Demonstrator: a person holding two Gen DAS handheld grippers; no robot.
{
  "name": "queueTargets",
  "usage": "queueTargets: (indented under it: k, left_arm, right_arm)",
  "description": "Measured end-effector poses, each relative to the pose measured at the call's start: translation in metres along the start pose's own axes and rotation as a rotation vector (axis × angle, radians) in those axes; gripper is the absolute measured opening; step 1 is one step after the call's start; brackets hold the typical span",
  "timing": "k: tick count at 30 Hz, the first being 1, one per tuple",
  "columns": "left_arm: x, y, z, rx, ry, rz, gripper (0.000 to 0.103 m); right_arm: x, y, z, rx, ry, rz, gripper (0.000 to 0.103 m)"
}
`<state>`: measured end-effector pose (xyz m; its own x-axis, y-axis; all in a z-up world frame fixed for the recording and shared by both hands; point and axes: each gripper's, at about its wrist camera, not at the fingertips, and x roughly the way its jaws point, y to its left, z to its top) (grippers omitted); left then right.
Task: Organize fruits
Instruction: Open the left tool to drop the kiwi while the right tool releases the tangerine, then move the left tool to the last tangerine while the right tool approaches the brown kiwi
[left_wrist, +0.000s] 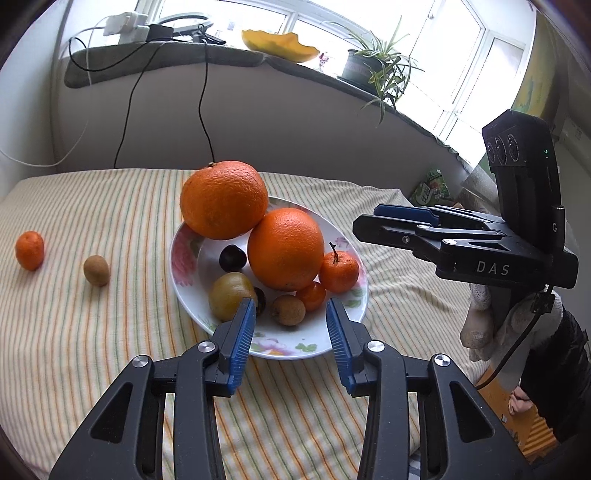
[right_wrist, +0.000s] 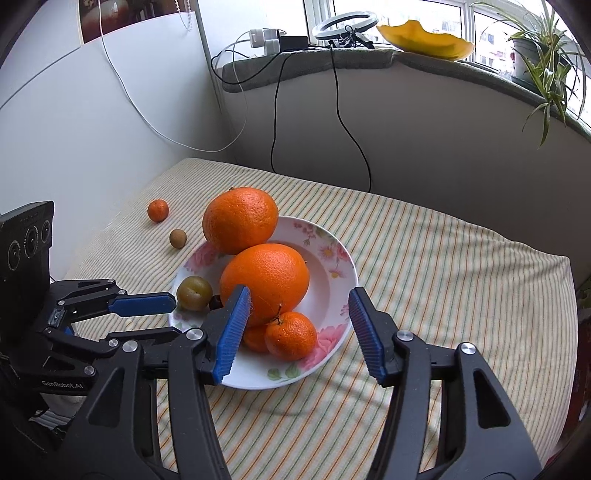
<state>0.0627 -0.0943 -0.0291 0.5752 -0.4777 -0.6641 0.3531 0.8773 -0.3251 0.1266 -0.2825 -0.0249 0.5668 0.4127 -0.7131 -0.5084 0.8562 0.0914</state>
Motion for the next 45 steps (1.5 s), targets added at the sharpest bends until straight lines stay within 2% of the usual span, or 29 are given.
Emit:
queueTargets:
  k: [4,8,9,11,13,24,28,33,37,41,45]
  left_arm:
    - [-0.015,0.016,-0.004,-0.022,-0.04,0.036,0.038]
    - [-0.033,0.034,-0.008,-0.038,-0.071,0.069,0.051]
    - [-0.037,0.039,-0.009,-0.042,-0.076,0.081,0.052]
    - [-0.044,0.049,-0.009,-0.053,-0.082,0.107,0.052]
    - [-0.051,0.062,-0.01,-0.077,-0.09,0.14,0.052]
    - [-0.071,0.134,-0.001,-0.15,-0.131,0.266,0.052]
    - [-0.073,0.155,0.002,-0.17,-0.141,0.279,0.051]
    - [-0.064,0.18,0.009,-0.195,-0.135,0.291,0.051]
    - [-0.052,0.196,0.013,-0.209,-0.122,0.293,0.048]
    - [-0.042,0.202,0.016,-0.201,-0.106,0.288,0.047]
    - [-0.033,0.205,0.019,-0.193,-0.092,0.281,0.047]
  right_arm:
    - [0.001,0.01,0.006,-0.016,-0.013,0.01,0.058]
    - [0.001,0.024,0.012,-0.043,-0.044,0.04,0.058]
    - [0.0,0.028,0.014,-0.059,-0.055,0.047,0.058]
    - [0.001,0.039,0.019,-0.099,-0.062,0.049,0.07]
    - [0.003,0.049,0.023,-0.133,-0.056,0.055,0.074]
    - [0.035,0.113,0.037,-0.21,-0.016,0.132,0.074]
    - [0.056,0.134,0.036,-0.211,0.023,0.161,0.062]
    - [0.085,0.152,0.038,-0.197,0.07,0.153,0.059]
    - [0.109,0.16,0.038,-0.179,0.113,0.142,0.048]
    - [0.129,0.168,0.04,-0.188,0.149,0.11,0.043]
    - [0.145,0.174,0.044,-0.202,0.181,0.086,0.043]
